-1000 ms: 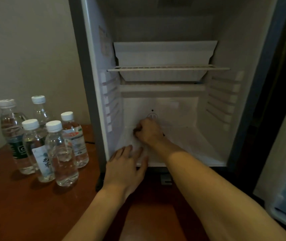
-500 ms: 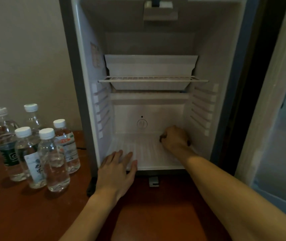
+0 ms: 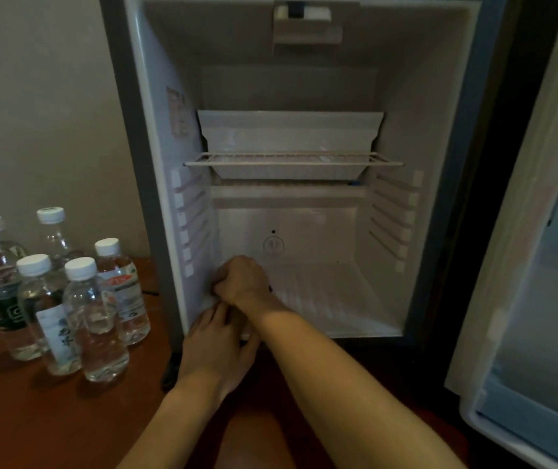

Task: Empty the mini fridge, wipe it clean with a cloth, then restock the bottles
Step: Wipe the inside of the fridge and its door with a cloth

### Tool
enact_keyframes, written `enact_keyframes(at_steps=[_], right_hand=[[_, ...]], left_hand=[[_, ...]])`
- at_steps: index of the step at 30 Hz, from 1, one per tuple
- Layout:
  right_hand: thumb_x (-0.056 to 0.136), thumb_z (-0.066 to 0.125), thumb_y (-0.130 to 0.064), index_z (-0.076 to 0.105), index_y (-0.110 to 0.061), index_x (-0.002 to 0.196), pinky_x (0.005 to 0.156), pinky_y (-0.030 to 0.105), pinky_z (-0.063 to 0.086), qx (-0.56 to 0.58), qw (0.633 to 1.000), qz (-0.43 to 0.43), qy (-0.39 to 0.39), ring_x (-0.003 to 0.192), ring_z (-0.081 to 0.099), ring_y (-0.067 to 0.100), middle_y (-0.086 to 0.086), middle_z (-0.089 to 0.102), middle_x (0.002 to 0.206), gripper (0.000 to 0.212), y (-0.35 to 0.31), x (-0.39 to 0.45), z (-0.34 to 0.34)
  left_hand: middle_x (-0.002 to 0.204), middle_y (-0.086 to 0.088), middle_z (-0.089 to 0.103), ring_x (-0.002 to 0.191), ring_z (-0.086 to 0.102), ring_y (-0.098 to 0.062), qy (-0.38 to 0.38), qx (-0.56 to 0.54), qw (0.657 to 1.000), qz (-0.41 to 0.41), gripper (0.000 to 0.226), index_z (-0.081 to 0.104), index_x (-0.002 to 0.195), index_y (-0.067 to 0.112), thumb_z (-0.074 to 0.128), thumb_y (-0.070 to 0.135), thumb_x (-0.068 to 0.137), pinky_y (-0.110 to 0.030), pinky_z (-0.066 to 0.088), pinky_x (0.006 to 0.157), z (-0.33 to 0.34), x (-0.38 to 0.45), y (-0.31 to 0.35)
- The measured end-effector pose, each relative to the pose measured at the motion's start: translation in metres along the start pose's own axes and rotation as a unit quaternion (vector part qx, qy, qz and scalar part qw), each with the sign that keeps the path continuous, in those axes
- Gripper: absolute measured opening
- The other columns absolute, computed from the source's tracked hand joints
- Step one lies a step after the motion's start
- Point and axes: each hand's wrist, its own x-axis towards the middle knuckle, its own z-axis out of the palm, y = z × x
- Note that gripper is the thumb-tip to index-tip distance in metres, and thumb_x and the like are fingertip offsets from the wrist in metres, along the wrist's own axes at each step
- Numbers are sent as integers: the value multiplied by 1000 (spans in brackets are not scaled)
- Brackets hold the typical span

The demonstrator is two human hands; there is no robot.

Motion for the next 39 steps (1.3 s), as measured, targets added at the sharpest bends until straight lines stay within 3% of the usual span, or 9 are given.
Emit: enact_keyframes(at_steps=[2,6,12,16,21,26,29,33,39], right_hand=[[75,70,-19,76,-12,85,69,26,54,1,1000,5,3,83,68,25,7,72,90,13,18,-3,-10],[64,67,-32,75,-17,75,66,36,61,-13,998,52,34,67,68,18,-1,71,75,20,82,-17,-45],[84,66,-34,75,-19,83,66,28,57,-104,980,135,105,72,65,17,-1,71,86,17,159,-50,-94],[90,59,-30,72,-13,97,76,33,57,-159,970,135,127,89,64,25,7,66,103,23,153,-43,-83],[82,63,-37,73,-18,86,66,32,59,-94,978,148,118,72,65,20,2,70,86,22,132,-43,-75],[74,66,-28,71,-18,65,61,35,59,6,997,41,66,63,65,19,1,69,69,15,52,-44,-30],[74,67,-24,74,-17,73,67,32,58,11,999,-24,29,73,67,22,3,70,77,11,1,-46,-5],[78,68,-21,76,-18,82,67,28,55,21,999,-35,15,79,67,21,2,71,86,9,-15,-49,4],[78,73,-31,79,-23,89,75,29,56,-1,998,27,48,85,69,19,-3,75,93,15,51,-64,-45]], left_hand=[[141,1,51,128,48,-22,0,3,1000,8,74,49,143,33,9,63,87,-35,39,105,-4,2,0],[162,2,32,146,31,-20,-28,-9,1000,-8,56,32,156,42,26,60,103,-33,24,119,-4,1,0],[162,3,32,147,30,-19,-18,-10,1000,-21,55,33,155,41,27,60,103,-33,21,120,-5,-2,4],[164,2,29,149,27,-20,-38,-18,999,-19,57,31,157,39,24,60,104,-35,19,121,-9,-1,4],[164,0,27,149,26,-23,-84,-8,996,-23,61,27,158,35,25,62,103,-38,22,120,-27,4,6],[142,1,47,129,47,-23,-61,27,998,-3,54,45,142,25,42,57,98,-39,47,94,-42,-15,-1],[132,3,51,122,51,-21,-51,-2,998,34,47,51,134,25,47,50,94,-37,50,87,-34,-37,-15],[134,3,50,125,51,-22,-36,-20,998,36,50,52,137,26,49,46,91,-37,52,90,-29,-43,-22],[162,0,30,149,28,-21,-26,-15,999,25,66,30,157,25,46,48,98,-36,38,113,-26,-45,-17]])
